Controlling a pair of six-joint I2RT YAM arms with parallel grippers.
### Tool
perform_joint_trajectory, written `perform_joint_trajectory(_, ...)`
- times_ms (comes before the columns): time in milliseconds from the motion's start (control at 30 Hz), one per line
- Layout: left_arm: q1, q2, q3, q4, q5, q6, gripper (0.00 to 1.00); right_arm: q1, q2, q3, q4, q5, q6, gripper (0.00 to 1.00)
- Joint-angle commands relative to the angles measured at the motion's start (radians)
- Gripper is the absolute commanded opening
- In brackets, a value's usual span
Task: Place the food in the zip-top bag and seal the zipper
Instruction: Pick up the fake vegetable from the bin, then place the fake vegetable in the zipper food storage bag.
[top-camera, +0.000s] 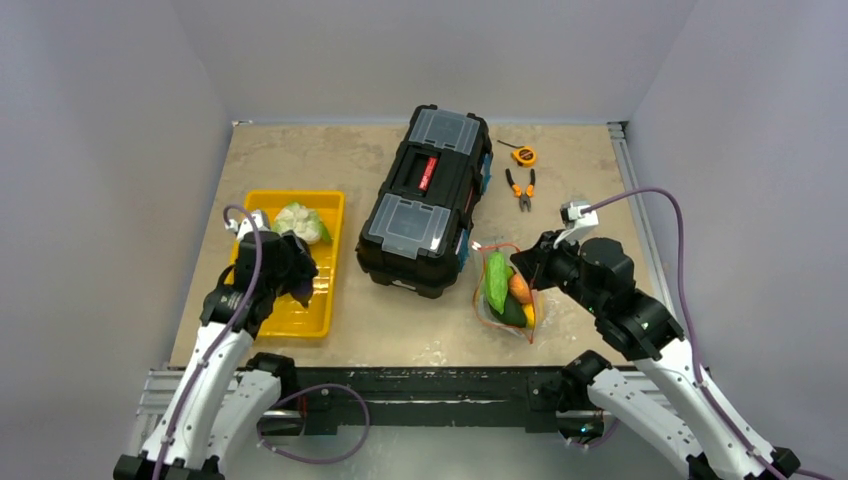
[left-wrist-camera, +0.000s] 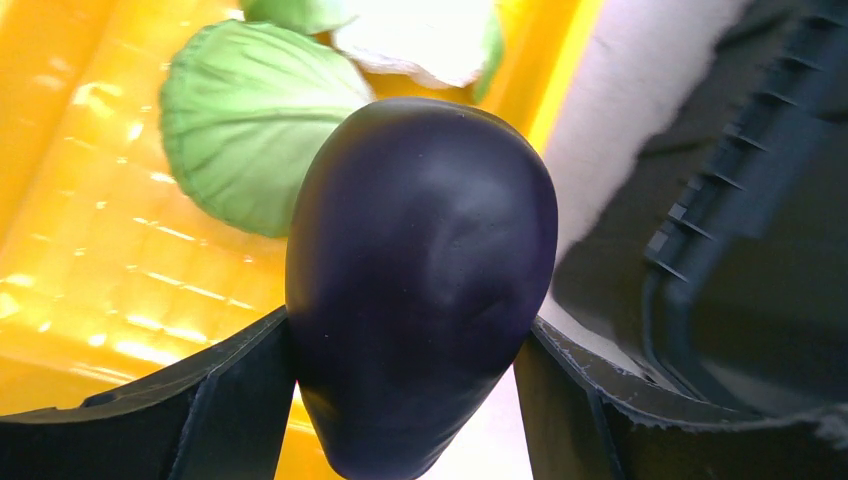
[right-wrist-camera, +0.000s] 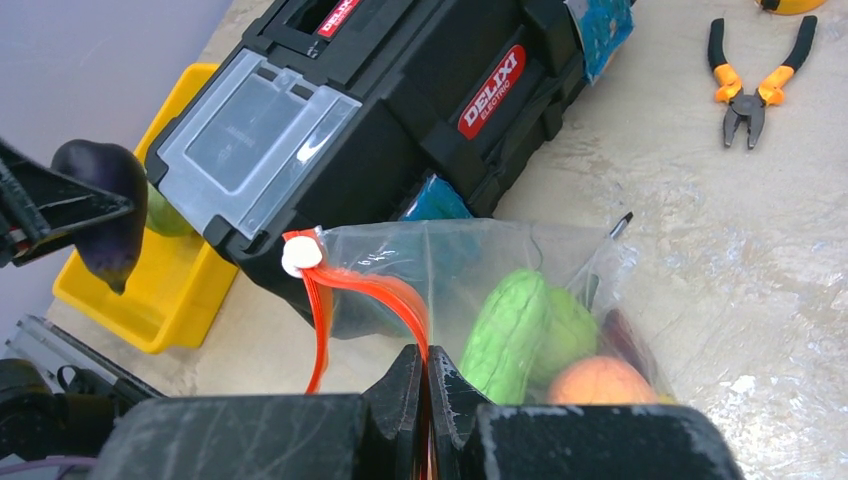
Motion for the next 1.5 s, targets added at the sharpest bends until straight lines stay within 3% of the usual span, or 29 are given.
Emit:
perform_joint_trajectory(0,0.001,-0.129,0.043,0.003,0.233,0.044,0.13,0.005,-0.009,0.021,0.029,0.011,-0.005,0.00)
perform_joint_trajectory(133,0.001,-0.234,0.009,0.206,0.599,-0.075,0.15,0.005,0.003,0.025,0.026,0.009,-0.008,0.00)
perform_joint_trajectory(200,-0.005,-0.233,-0.047,0.425,0.782,-0.267,0.16,0.004,0.014,0.027,0.026,0.007,-0.011,0.00)
perform_joint_trajectory(267,-0.068,-0.197,-0.082,0.627,0.856,-0.453,0.15,0.005,0.016,0.030,0.023,0.014,-0.012,0.00)
perform_joint_trajectory(467,-0.582,-0.044,0.029,0.801,0.542,-0.448,0.14,0.005,-0.006,0.026,0.024,0.032,-0.005,0.00)
perform_joint_trajectory(567,-0.746,0.141,0.088,0.920,0.535,-0.545,0.14,0.005,0.002,0.031,0.016,0.032,-0.006,0.00)
perform_joint_trajectory(733,-0.900,0.421,0.152,1.188,0.541,-0.804,0.12,0.005,-0.005,0.029,0.015,0.035,-0.002,0.00)
perform_joint_trajectory(900,-0.989,0.557,0.240,1.123,0.441,-0.949,0.09,0.004,-0.016,0.027,0.019,0.044,-0.001,0.00)
perform_joint_trajectory(1133,-1.053,0.529,0.231,0.887,0.203,-1.055,0.08,0.005,-0.033,0.022,0.022,0.043,0.004,0.00)
perform_joint_trajectory(1467,-1.057,0.572,0.297,0.730,0.087,-1.131,0.10,0.005,-0.038,0.025,0.022,0.026,-0.002,0.00)
